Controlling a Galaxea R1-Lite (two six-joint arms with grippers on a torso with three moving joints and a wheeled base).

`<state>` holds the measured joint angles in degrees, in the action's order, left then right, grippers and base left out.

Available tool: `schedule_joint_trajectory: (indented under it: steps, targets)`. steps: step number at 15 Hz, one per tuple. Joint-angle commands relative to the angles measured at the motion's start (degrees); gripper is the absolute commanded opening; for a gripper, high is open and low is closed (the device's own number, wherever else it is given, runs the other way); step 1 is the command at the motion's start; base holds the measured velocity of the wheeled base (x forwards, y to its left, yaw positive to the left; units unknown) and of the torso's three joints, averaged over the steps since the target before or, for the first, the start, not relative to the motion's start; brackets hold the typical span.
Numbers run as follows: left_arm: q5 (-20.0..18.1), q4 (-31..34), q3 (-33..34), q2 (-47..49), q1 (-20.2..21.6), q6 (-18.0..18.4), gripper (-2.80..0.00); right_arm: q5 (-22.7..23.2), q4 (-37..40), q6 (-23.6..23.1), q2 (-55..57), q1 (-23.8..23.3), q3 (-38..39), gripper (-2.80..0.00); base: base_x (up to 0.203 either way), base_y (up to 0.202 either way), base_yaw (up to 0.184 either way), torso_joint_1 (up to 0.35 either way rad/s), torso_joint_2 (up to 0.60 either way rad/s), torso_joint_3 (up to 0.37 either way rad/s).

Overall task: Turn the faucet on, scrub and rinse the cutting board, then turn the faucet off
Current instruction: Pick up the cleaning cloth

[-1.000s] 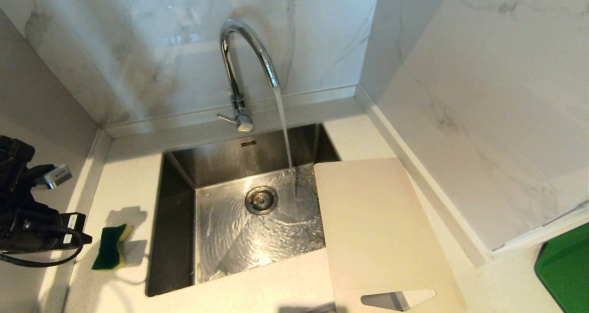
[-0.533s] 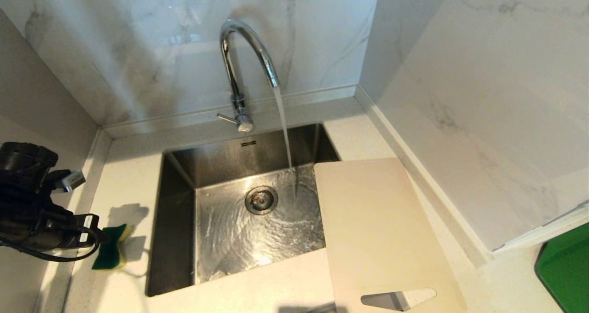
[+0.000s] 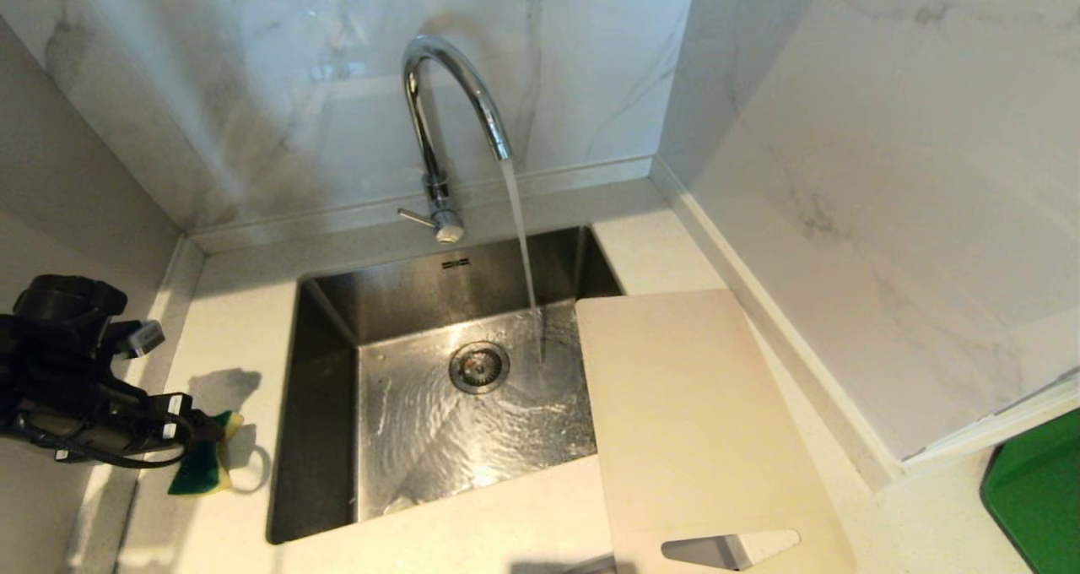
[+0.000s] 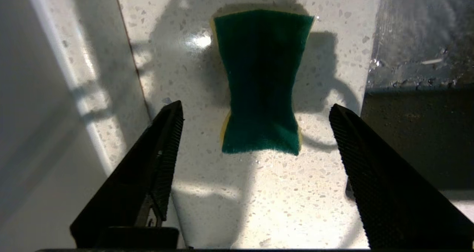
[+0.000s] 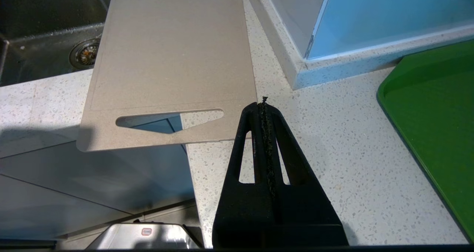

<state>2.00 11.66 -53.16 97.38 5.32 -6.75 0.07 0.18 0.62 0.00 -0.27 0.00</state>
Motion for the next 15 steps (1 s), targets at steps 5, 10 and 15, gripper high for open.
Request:
schedule_joint_trajectory:
  steps: [5, 10, 15]
  targets:
    - [-0.2, -3.6, -0.6, 4.0, 0.2, -2.7, 0.00, 0.0, 0.0, 0.0, 0.0, 0.0, 0.0, -2.80, 0.000, 0.000, 0.000, 0.000, 0.00, 0.000]
    - [-0.2, -5.4, -2.6, 6.2, 0.6, -2.7, 0.00, 0.0, -0.1, 0.1, 0.0, 0.0, 0.0, -2.80, 0.000, 0.000, 0.000, 0.000, 0.00, 0.000]
    - [-0.6, -5.9, -2.6, 7.6, 1.8, -2.7, 0.00, 0.0, 0.0, 0.0, 0.0, 0.0, 0.0, -2.80, 0.000, 0.000, 0.000, 0.000, 0.00, 0.000]
